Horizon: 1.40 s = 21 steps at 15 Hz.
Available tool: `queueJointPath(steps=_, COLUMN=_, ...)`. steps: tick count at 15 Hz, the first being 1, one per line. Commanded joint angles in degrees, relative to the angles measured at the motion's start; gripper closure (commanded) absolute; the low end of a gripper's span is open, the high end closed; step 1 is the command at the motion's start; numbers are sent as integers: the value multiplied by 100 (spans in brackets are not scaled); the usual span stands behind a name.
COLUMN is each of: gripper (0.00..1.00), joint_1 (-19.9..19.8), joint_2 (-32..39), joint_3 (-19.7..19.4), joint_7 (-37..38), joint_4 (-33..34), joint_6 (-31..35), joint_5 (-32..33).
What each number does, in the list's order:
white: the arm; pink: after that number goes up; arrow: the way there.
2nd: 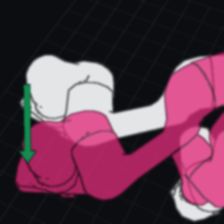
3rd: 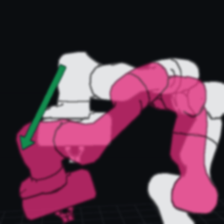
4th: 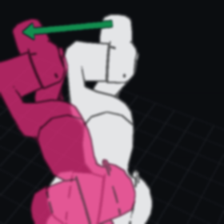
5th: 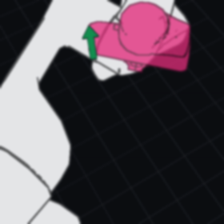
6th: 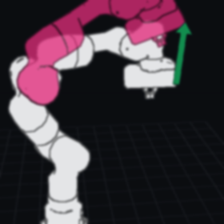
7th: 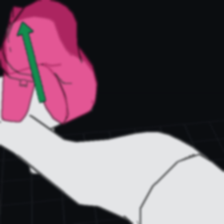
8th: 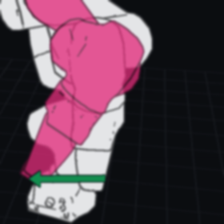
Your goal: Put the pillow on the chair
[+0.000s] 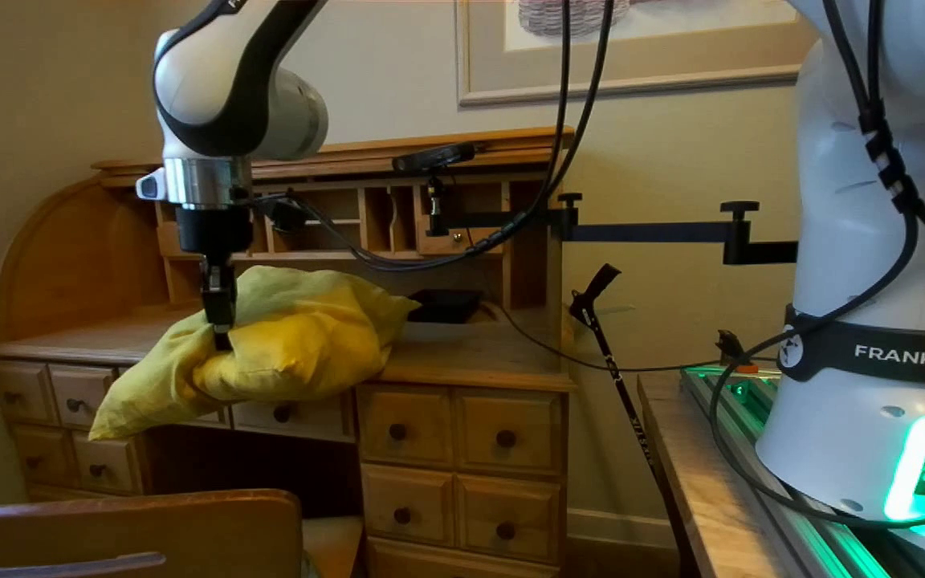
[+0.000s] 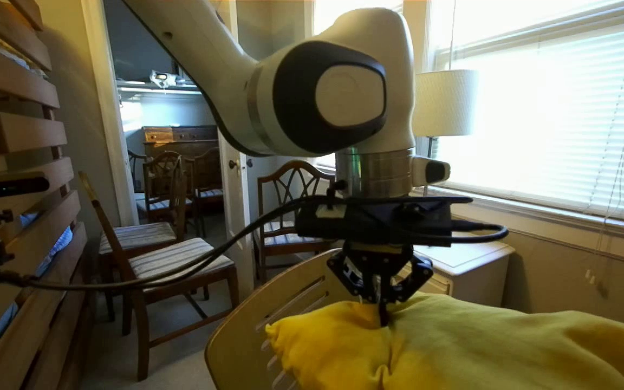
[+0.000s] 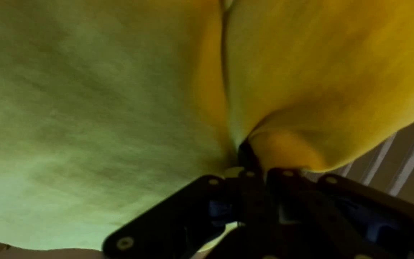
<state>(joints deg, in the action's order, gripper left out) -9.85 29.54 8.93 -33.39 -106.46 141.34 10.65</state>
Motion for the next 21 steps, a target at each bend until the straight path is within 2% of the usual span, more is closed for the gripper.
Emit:
queueJointPath(steps=1, gripper=99, joint_1=112, joint_2=-107, joint_3=86, joint_7=-420, joint_4=258, joint_6=-469, joint_5=-332)
queueJointPath(steps=6, gripper=99, joint_1=188, joint_2=-228, joint_3=290, joint_7=-887, joint_4=436, joint_6=-935, joint_5=-672)
queueJointPath(steps=12, gripper=99, joint_1=361, joint_2=-352, joint_3=334, joint_7=-1297, joint_4=532, joint_6=-1348, joint_5=-990)
queueJointPath(steps=21, gripper=99, joint_1=434, joint_2=-245, joint_3=152, joint_7=-1048, joint_4=570, joint_6=-1335, joint_5=-1268)
